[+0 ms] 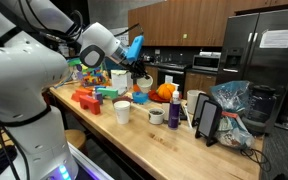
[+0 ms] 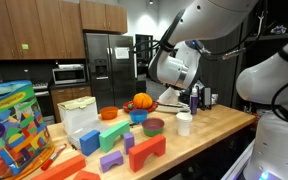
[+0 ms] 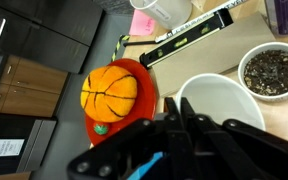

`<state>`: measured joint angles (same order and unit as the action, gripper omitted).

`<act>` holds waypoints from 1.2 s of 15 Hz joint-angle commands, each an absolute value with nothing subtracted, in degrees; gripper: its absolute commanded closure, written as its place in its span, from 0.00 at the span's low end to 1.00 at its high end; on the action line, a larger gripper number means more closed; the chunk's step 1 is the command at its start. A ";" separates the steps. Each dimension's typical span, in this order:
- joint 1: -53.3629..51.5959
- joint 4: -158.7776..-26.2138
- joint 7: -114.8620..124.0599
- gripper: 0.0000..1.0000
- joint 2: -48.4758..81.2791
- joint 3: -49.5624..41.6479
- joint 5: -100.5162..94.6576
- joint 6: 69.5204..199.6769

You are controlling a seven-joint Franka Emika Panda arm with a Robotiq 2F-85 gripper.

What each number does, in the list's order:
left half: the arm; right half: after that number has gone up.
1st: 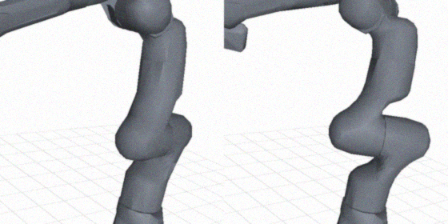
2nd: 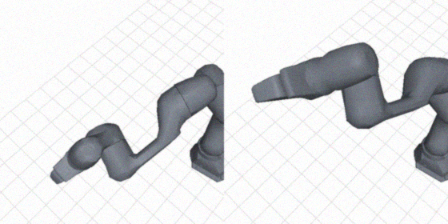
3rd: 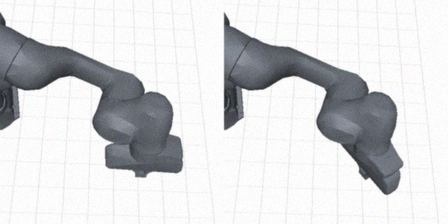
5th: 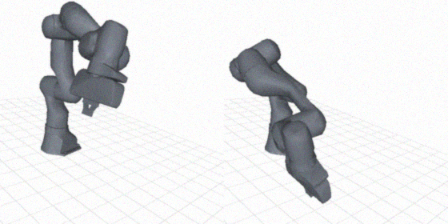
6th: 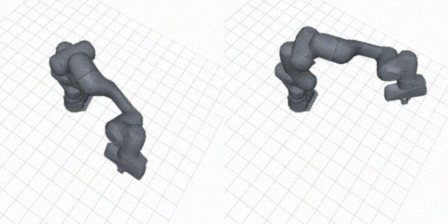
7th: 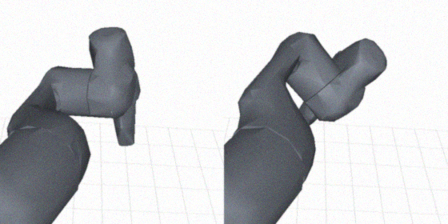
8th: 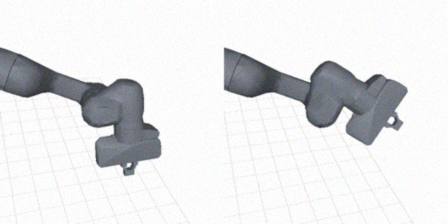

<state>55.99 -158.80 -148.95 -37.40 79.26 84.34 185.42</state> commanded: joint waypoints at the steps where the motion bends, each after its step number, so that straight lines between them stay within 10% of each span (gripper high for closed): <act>1: 57.89 -159.06 -144.95 0.98 -45.46 76.94 80.14 176.81; 8: 54.49 -158.83 -121.12 0.98 -64.73 61.74 47.07 147.93; 18: 29.92 -146.44 -91.45 0.98 -59.73 32.01 -2.91 125.60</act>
